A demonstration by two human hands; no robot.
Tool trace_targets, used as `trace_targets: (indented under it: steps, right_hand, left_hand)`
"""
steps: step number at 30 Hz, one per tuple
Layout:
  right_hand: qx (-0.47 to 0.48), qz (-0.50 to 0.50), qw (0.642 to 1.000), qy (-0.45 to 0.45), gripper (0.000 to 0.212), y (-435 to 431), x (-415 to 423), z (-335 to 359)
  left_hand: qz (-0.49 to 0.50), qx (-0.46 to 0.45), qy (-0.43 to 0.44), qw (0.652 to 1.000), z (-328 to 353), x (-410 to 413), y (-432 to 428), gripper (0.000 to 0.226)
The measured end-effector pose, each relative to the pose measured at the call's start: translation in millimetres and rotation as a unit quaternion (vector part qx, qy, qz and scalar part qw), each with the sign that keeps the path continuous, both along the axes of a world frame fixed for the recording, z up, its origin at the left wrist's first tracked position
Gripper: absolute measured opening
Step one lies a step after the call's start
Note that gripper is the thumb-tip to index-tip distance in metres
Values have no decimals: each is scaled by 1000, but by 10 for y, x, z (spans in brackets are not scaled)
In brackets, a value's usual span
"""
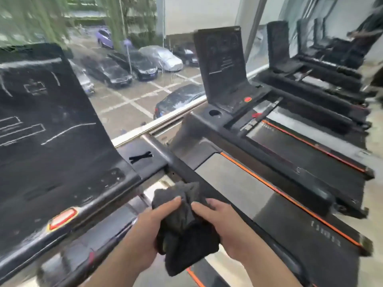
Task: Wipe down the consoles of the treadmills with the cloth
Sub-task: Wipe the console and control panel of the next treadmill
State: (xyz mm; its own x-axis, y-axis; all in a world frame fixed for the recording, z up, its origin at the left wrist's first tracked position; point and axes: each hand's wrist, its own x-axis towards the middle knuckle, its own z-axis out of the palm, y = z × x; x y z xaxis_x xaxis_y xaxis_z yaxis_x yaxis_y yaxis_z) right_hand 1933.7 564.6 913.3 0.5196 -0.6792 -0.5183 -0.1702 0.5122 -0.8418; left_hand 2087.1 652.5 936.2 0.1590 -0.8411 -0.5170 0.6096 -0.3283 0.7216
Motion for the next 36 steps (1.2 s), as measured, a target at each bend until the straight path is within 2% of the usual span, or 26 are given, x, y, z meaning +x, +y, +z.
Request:
trace_targets:
  steps: [2, 3, 9, 12, 13, 15, 17, 18, 19, 21, 24, 27, 29, 34, 36]
  right_hand:
    - [-16, -52, 999, 2, 14, -111, -571, -52]
    - [-18, -87, 996, 8, 13, -152, -835, -63]
    - [7, -270, 962, -28, 20, -233, -2248, -73]
    - [23, -353, 934, -54, 22, -177, -2730, -102]
    - [26, -379, 923, -64, 24, -163, -2866, -105]
    - [18, -419, 905, -68, 26, -139, -3120, -118]
    - [7, -454, 889, -58, 27, -111, -3328, -106]
    - [4, -472, 880, -56, 27, -103, -3419, -96]
    - [3, -484, 873, -53, 27, -99, -3496, -71]
    - [8, -495, 867, -56, 25, -126, -3641, -38]
    - [18, -495, 867, -55, 27, -210, -3866, -13]
    - [31, -466, 882, -60, 30, -326, -4152, -51]
    - [38, -435, 896, -83, 30, -417, -4433, -101]
    - [18, -325, 940, -105, 45, -829, -5302, -232]
    - [38, -320, 944, -76, 45, -1036, -5668, -348]
  left_hand:
    - [-37, 7, -36, 999, -50, -472, -211, 37]
    - [-56, 8, -45, 997, -82, -709, -314, 39]
    - [-172, 15, 27, 985, -336, -1961, -763, 41]
    - [-237, 17, 4, 971, -477, -2429, -924, 42]
    - [-247, 11, -31, 968, -515, -2563, -993, 42]
    - [-230, -10, -184, 956, -591, -2816, -1145, 43]
    - [-222, -54, -324, 918, -577, -3030, -1255, 42]
    - [-247, -94, -347, 900, -544, -3146, -1302, 44]
    - [-300, -136, -342, 880, -535, -3253, -1345, 49]
    - [-411, -192, -269, 850, -484, -3462, -1416, 57]
    - [-489, -179, -170, 837, -412, -3711, -1505, 61]
    - [-497, -177, -208, 824, -450, -3996, -1610, 63]
    - [-468, -149, -222, 842, -489, -4258, -1707, 54]
    - [-371, -18, -162, 914, -629, -5051, -2144, 25]
    - [-319, 20, -161, 934, -700, -5400, -2322, 27]
